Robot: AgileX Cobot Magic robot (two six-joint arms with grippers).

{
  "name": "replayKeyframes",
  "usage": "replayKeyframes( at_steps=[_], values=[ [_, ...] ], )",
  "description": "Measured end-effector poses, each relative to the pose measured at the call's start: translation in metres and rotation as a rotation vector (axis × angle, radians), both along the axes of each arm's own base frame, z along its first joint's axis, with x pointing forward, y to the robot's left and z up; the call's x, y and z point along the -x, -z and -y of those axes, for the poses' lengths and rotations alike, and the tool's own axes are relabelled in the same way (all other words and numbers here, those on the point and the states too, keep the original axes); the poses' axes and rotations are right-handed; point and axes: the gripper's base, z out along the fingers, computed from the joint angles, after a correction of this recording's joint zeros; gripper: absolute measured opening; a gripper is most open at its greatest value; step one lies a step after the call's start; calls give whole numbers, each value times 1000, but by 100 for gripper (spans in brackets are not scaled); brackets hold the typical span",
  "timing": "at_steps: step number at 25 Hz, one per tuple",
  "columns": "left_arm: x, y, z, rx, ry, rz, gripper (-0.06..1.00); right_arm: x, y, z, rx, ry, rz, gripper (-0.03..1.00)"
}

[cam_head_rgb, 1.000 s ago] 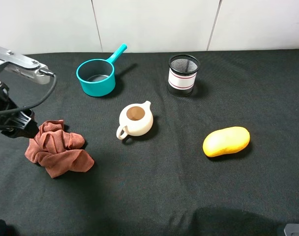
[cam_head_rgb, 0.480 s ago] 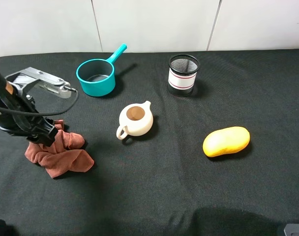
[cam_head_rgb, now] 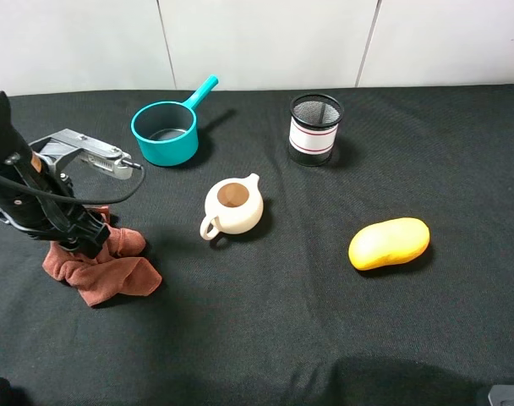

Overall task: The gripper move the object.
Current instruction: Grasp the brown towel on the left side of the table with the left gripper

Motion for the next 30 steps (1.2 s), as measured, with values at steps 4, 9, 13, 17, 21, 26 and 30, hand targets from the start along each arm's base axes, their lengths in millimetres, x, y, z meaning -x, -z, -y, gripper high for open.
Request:
replayKeyframes(
  at_steps=[4,9,13,17,21,26,30],
  values=[
    [-1,5,1,-1,-6,-7,68,0,0,0,0,0,0,69],
    [-3,10,1,-4,-11,-19,68,0,0,0,0,0,0,69],
    [-3,14,1,-9,-16,-35,68,0,0,0,0,0,0,69],
    [-3,19,2,-15,-17,-50,68,0,0,0,0,0,0,69],
    [-4,24,2,-21,-18,-67,68,0,0,0,0,0,0,69],
    [-5,26,2,-17,-21,-62,68,0,0,0,0,0,0,69],
    [-5,26,2,-16,-21,-61,68,0,0,0,0,0,0,69]
  ],
)
